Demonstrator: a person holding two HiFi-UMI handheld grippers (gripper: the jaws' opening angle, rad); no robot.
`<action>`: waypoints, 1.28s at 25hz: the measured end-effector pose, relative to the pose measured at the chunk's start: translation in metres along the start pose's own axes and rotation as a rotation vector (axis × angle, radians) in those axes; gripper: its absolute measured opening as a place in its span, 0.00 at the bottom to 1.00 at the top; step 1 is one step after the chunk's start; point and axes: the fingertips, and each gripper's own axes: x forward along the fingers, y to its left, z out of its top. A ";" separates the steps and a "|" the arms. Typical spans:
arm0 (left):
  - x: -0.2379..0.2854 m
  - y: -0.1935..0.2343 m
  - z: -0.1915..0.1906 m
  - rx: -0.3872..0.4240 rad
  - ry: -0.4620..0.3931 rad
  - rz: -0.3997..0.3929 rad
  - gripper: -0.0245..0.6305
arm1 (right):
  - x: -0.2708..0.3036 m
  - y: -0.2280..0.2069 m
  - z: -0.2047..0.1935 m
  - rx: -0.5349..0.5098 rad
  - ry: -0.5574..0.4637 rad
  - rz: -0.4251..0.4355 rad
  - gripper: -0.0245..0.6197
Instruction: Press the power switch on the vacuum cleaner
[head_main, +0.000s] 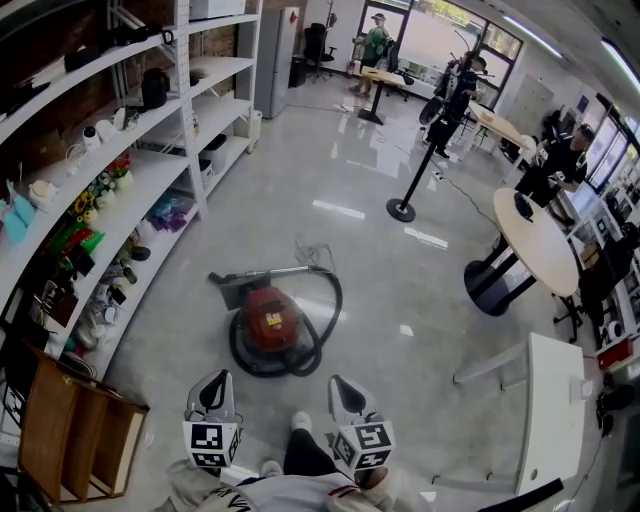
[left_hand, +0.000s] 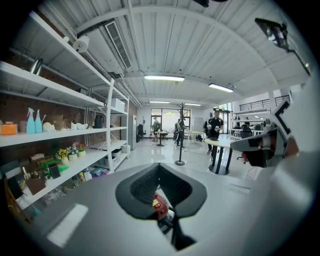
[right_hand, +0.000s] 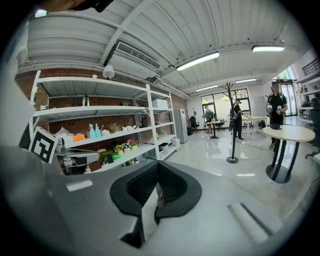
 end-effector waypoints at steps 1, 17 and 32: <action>0.005 -0.001 0.001 -0.007 0.000 -0.001 0.04 | 0.004 -0.003 0.002 0.001 0.003 0.001 0.04; 0.070 0.001 0.018 0.002 0.056 0.073 0.04 | 0.075 -0.048 0.025 0.011 0.043 0.093 0.04; 0.118 -0.005 0.033 0.013 0.062 0.134 0.04 | 0.122 -0.086 0.035 0.010 0.056 0.166 0.04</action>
